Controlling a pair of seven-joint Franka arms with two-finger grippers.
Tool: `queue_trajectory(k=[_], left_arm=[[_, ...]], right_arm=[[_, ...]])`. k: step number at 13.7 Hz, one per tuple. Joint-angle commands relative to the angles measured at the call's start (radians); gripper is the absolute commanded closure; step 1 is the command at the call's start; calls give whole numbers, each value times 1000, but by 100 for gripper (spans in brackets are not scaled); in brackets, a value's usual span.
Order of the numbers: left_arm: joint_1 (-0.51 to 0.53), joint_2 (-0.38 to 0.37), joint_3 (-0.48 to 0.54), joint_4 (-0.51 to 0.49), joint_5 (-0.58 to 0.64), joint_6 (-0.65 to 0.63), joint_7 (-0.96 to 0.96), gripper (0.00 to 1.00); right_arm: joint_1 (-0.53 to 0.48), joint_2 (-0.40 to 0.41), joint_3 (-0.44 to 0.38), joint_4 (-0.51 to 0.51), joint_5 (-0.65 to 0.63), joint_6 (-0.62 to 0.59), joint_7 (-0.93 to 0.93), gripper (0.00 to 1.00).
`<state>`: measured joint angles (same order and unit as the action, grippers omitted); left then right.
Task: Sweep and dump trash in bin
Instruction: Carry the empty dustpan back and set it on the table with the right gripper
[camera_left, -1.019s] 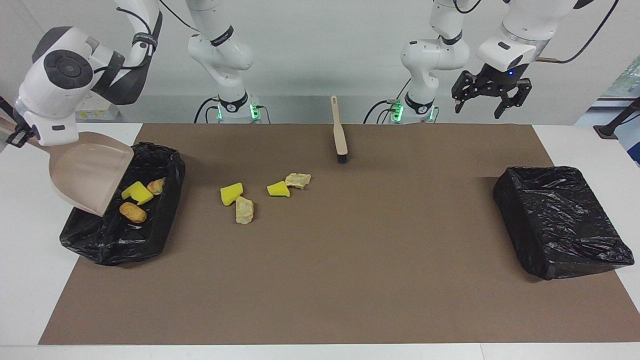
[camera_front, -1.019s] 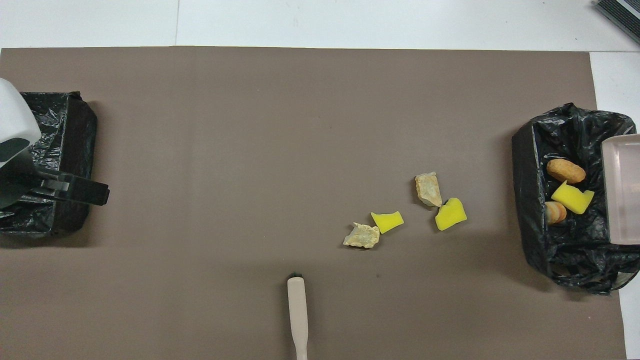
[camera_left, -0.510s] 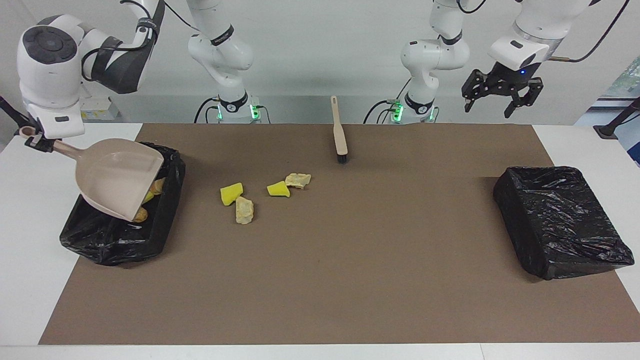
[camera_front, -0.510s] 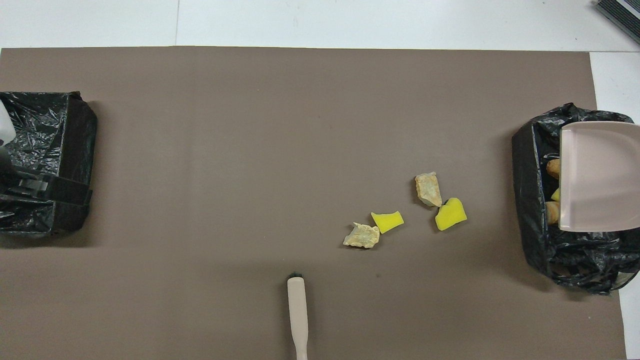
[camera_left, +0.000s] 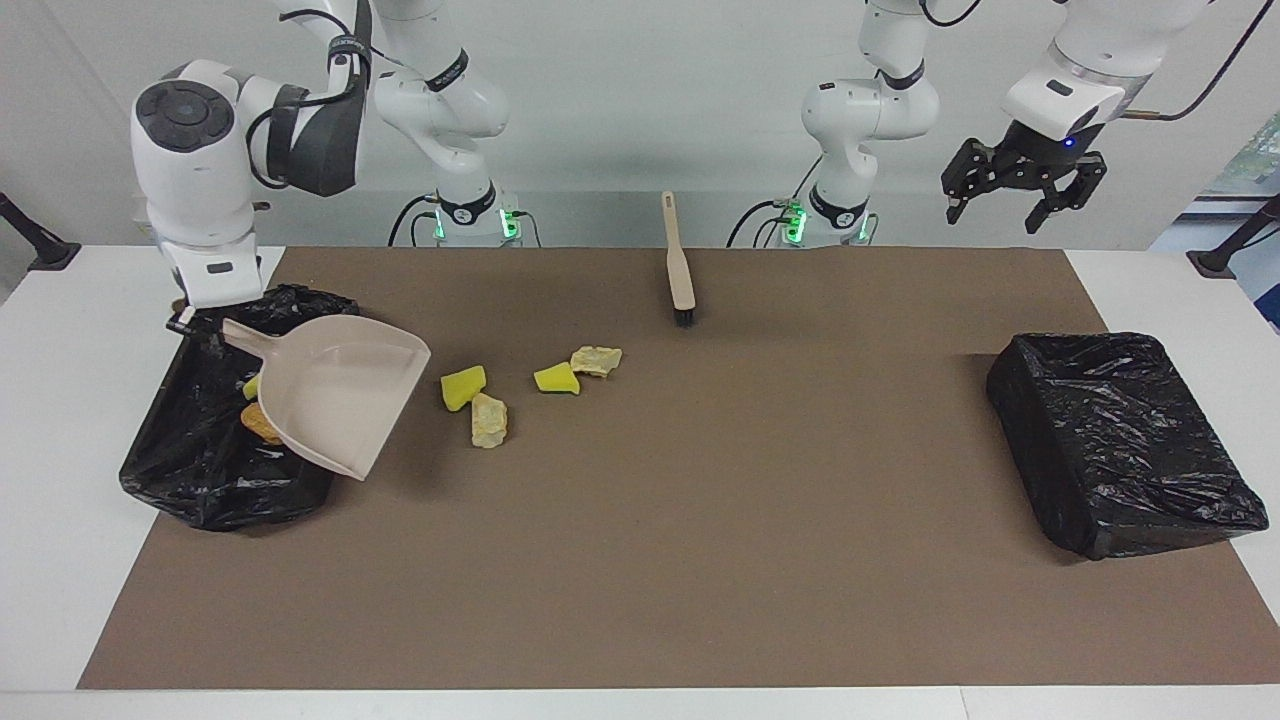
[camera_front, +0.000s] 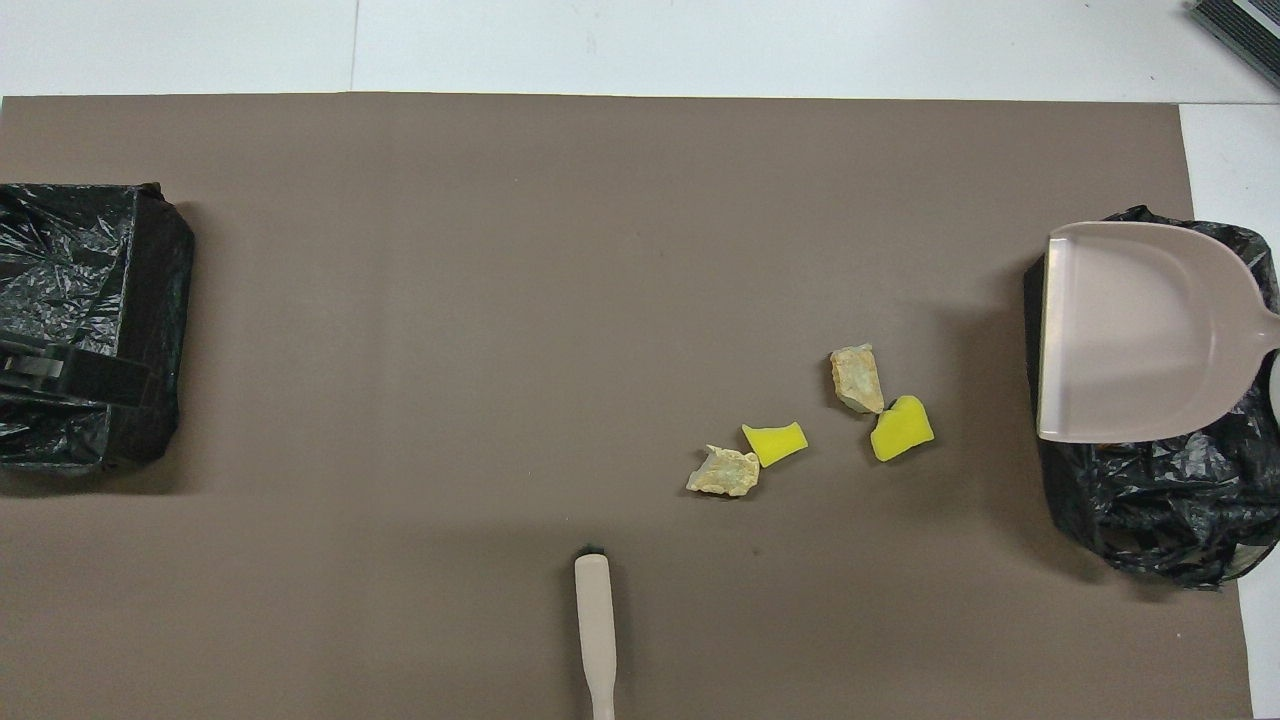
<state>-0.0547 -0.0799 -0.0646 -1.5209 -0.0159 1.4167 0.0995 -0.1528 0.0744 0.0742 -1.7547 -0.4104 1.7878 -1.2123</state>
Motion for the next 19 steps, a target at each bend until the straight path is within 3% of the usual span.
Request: queue_trajectory(k=[1, 11, 19], left_arm=[[15, -12, -9, 10, 14, -24, 9, 0], [15, -12, -9, 10, 14, -21, 9, 0], [13, -11, -9, 10, 14, -19, 9, 0]], right_arm=[[74, 1, -1, -43, 77, -5, 223, 100], [396, 62, -1, -68, 338, -7, 1086, 100], [653, 201, -1, -43, 433, 152, 1655, 100]])
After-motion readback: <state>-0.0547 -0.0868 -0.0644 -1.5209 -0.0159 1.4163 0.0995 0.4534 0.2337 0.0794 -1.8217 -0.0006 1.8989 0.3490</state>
